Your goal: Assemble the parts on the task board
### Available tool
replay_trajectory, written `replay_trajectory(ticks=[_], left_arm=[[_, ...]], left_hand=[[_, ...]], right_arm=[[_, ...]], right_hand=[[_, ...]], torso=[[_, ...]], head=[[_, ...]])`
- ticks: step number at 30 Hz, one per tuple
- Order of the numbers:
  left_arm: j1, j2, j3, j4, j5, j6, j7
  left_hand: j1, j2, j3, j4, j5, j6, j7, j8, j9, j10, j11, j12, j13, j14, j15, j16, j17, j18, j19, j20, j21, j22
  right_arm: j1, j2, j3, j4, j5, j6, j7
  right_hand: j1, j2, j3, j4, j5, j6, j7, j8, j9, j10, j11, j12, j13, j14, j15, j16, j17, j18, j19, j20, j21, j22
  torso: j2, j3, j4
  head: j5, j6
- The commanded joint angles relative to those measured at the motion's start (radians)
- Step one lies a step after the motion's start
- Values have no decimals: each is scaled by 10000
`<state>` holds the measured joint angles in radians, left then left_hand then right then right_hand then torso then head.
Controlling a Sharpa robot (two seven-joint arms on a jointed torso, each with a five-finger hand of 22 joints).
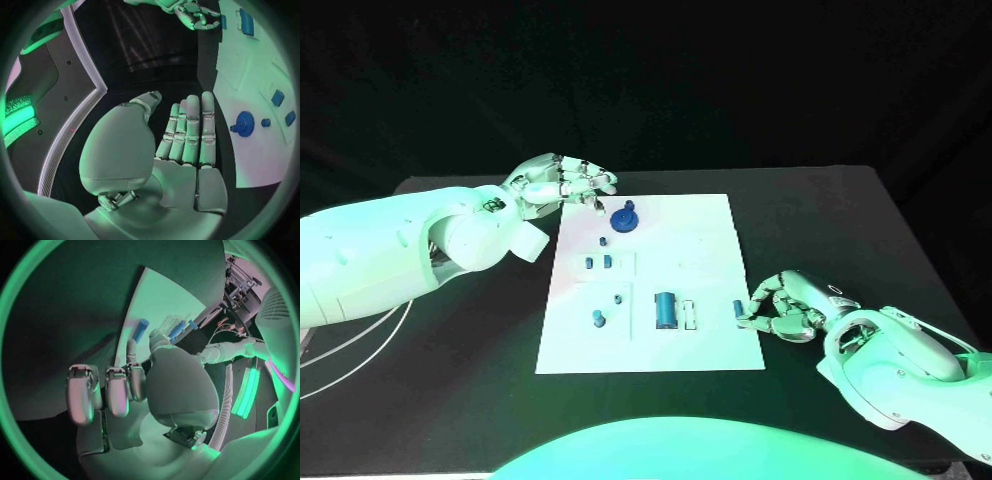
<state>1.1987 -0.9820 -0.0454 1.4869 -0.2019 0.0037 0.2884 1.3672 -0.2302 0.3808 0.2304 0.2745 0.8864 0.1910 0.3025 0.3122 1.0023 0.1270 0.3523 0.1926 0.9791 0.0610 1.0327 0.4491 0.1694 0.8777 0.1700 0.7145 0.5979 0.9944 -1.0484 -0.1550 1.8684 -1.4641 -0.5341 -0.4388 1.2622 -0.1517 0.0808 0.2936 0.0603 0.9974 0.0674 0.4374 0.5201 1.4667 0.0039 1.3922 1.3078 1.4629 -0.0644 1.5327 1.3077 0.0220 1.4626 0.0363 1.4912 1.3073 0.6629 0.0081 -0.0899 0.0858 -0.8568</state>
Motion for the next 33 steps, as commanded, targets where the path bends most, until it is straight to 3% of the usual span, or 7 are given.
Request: replay_trajectory(ticks=[1, 9, 16, 22, 27, 33], left_arm=[[-3, 1, 4, -12, 91, 127, 45], [-3, 20, 3, -41, 91, 176, -3], [-3, 27, 2, -42, 91, 187, -16], [-3, 24, 2, -33, 91, 196, -25], [-3, 24, 1, -33, 91, 199, -30], [-3, 15, 1, -8, 91, 210, -49]], left_hand=[[58, 59, -10, 57, -5, -56, -38, 64, 17, -54, 1, 68, 16, -8, 40, 58, 14, 138, 71, 16, -72, -25], [79, 79, -12, 70, -3, -56, -37, 67, 18, -57, 2, 71, 18, -9, 39, 57, 16, 138, 83, 14, -85, -36], [93, 93, -13, 80, -2, -55, -36, 68, 18, -60, 2, 72, 20, -10, 39, 56, 17, 138, 92, 13, -94, -43], [123, 123, -12, 96, 2, -53, -37, 73, 20, -64, 2, 75, 23, -10, 39, 56, 19, 137, 108, 11, -110, -56], [141, 142, -11, 106, 4, -51, -38, 76, 20, -66, 1, 77, 24, -12, 39, 55, 21, 137, 117, 9, -121, -64], [174, 170, -8, 117, 8, -48, -40, 80, 22, -70, 0, 79, 26, -14, 37, 53, 23, 136, 130, 7, -136, -75]], right_arm=[[-16, 40, -1, 16, -226, -176, -111], [-18, 302, -1, -155, -306, 498, -434], [-24, 571, -2, -382, -582, 1041, -729], [-35, 740, -4, -508, -939, 1603, -1006], [-57, 874, -6, -575, -1241, 1781, -1262], [-75, 1007, -7, -623, -1609, 2018, -1519]], right_hand=[[-156, 10, 54, 9, 14, 83, 11, 43, 17, 127, -95, 35, 1580, 895, -72, -34, 1746, -73, 945, -26, 28, 2438], [-580, -58, 86, 16, 17, 53, 0, 76, 47, 108, -105, -10, 1559, 891, -84, -47, 1725, -66, 939, -45, -9, 2429], [-510, -83, 146, -18, 25, 44, -13, 93, 62, 100, -114, -25, 1552, 889, -90, -51, 1719, -69, 940, -49, 2, 2432], [330, -205, 503, -101, 16, 6, -26, 149, 106, 90, -131, -50, 1550, 889, -109, -54, 1725, -71, 941, -70, 9, 2434], [759, -228, 685, -143, 15, 5, -38, 163, 111, 85, -144, -62, 1549, 889, -118, -55, 1730, -73, 942, -78, 18, 2437], [1865, -223, 1536, -511, 18, 53, -69, 100, 30, 40, -179, -132, 1525, 890, -156, -54, 1747, -75, 943, -113, 26, 2440]], torso=[[-1, 0, -5], [-3, 4, -10], [1, 9, 0], [-5, 1, -1], [-7, -6, -12], [-4, -7, 11]], head=[[12, -15], [-5, 6], [-12, -5], [-10, -15], [-7, -10], [-20, -10]])
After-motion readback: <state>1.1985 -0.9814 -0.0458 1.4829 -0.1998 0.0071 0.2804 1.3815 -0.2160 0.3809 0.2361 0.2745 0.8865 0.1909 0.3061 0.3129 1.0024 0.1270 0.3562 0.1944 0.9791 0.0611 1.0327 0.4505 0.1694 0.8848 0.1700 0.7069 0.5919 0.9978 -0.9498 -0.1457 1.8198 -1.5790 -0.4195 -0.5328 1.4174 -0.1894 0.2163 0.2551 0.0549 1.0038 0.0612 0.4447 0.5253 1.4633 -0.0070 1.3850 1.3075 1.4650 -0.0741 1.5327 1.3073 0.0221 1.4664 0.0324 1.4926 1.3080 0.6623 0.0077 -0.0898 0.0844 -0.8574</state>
